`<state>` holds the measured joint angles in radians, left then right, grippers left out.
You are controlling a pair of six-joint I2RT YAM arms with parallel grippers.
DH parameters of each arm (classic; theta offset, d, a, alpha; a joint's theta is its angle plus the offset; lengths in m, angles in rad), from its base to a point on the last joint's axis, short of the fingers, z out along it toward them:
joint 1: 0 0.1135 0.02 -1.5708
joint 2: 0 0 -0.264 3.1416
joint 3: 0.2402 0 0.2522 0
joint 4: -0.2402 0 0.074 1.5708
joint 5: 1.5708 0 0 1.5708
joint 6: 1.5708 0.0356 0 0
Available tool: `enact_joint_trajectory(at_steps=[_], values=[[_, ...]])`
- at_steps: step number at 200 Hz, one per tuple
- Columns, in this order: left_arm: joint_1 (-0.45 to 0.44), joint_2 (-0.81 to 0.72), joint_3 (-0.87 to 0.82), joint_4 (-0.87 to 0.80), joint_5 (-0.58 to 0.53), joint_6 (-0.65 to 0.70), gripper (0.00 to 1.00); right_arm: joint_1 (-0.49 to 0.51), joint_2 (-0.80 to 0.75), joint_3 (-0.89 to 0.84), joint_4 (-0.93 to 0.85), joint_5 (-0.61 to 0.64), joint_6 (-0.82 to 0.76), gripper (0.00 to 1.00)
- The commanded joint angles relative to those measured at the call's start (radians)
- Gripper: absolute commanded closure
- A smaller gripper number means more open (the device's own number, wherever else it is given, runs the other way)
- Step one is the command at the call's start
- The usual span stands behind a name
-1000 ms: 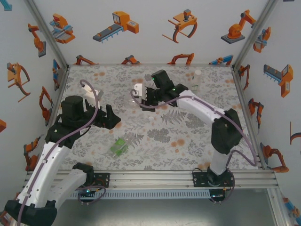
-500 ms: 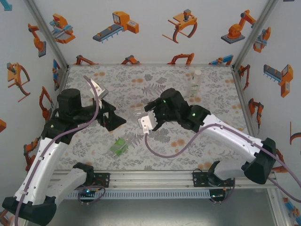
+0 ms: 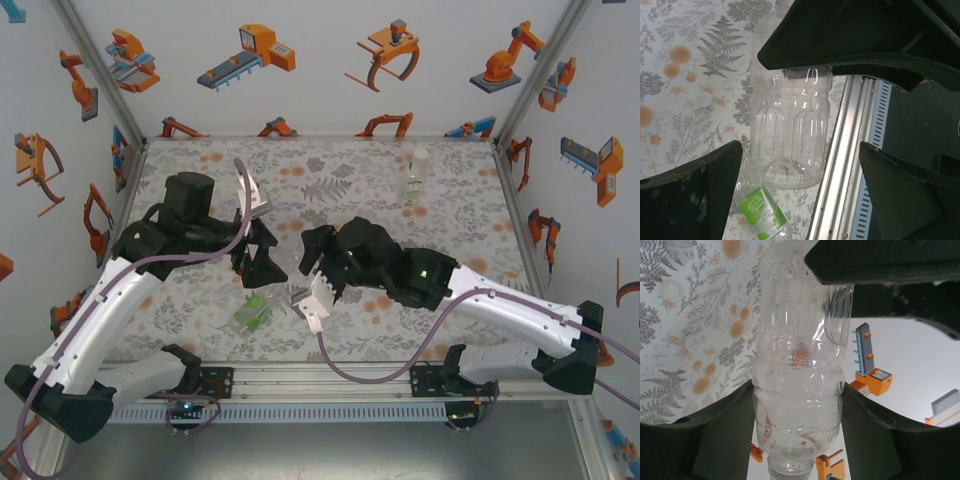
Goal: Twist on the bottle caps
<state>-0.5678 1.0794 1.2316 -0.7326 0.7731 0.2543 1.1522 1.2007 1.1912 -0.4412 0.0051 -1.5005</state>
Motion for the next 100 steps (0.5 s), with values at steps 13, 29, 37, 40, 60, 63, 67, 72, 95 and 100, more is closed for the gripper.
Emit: enact_joint_trajectory(at_steps=[13, 29, 37, 40, 60, 63, 67, 72, 95, 100], values=[[-0.039, 0.047, 0.043, -0.026, 0.058, 0.025, 0.1, 0.05, -0.021, -0.005, 0.04, 0.107, -0.102, 0.87], [-0.051, 0.071, 0.049, -0.027, 0.053, 0.021, 0.13, 0.065, -0.02, 0.001, 0.049, 0.125, -0.117, 0.87], [-0.056, 0.083, 0.054, -0.027, 0.046, 0.017, 0.14, 0.073, -0.019, 0.005, 0.05, 0.131, -0.121, 0.87], [-0.058, 0.087, 0.056, -0.027, 0.043, 0.015, 0.15, 0.075, -0.018, 0.006, 0.051, 0.133, -0.122, 0.87], [-0.068, 0.114, 0.068, -0.036, 0.041, 0.019, 0.2, 0.088, -0.014, 0.015, 0.051, 0.146, -0.135, 0.88], [-0.069, 0.117, 0.069, -0.037, 0.043, 0.022, 0.21, 0.09, -0.015, 0.015, 0.053, 0.148, -0.137, 0.88], [-0.072, 0.122, 0.072, -0.04, 0.044, 0.024, 0.22, 0.092, -0.015, 0.016, 0.053, 0.151, -0.14, 0.88], [-0.075, 0.126, 0.073, -0.042, 0.045, 0.028, 0.23, 0.093, -0.013, 0.016, 0.053, 0.153, -0.142, 0.88], [-0.079, 0.139, 0.075, -0.045, 0.052, 0.031, 0.25, 0.095, -0.012, 0.015, 0.067, 0.169, -0.153, 0.88], [-0.079, 0.141, 0.075, -0.045, 0.054, 0.031, 0.24, 0.095, -0.012, 0.015, 0.07, 0.172, -0.154, 0.88]])
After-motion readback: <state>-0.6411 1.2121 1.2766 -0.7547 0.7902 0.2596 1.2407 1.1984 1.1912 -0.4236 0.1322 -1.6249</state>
